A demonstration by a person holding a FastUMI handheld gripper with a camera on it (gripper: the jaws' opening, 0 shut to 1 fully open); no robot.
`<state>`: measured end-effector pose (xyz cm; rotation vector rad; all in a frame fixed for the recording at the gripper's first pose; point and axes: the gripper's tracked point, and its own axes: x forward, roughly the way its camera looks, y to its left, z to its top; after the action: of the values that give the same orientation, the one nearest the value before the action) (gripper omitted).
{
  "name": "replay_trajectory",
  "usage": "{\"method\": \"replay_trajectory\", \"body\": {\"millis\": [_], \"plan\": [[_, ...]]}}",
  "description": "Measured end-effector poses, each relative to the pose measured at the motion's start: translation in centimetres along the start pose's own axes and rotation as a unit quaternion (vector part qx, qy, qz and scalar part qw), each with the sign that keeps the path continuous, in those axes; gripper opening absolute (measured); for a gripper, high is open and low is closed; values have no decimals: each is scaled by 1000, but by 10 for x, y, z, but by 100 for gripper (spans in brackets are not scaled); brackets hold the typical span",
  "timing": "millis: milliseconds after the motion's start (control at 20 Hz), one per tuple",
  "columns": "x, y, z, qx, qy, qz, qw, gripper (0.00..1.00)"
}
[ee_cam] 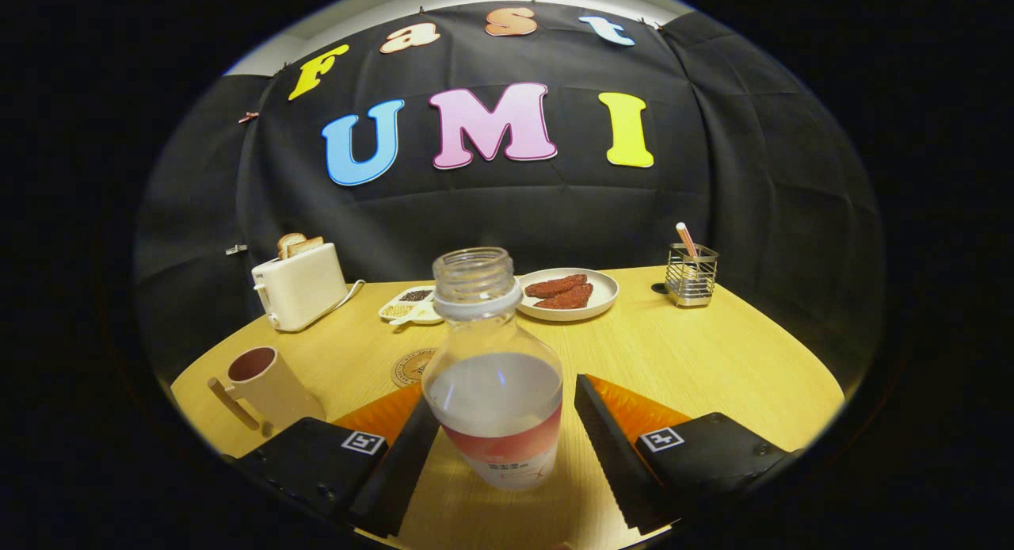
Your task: Take the bottle from table, then pour the juice into the cup, finally place the bottle on the coaster
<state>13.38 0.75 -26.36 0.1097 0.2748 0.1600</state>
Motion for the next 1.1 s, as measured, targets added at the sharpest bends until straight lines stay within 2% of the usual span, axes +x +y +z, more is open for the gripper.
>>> {"method": "replay_trajectory", "body": {"millis": [100, 350, 600, 750, 900, 1100], "plan": [[3, 2, -4, -6, 4, -2, 1000, 98], [7, 5, -7, -21, 3, -2, 1000, 80], [6, 1, -4, -37, 27, -4, 999, 75], [3, 2, 8, -79, 36, -3, 996, 73], [4, 2, 34, -142, 25, -28, 989, 73], [5, 29, 63, -187, 14, -15, 982, 72]]}}
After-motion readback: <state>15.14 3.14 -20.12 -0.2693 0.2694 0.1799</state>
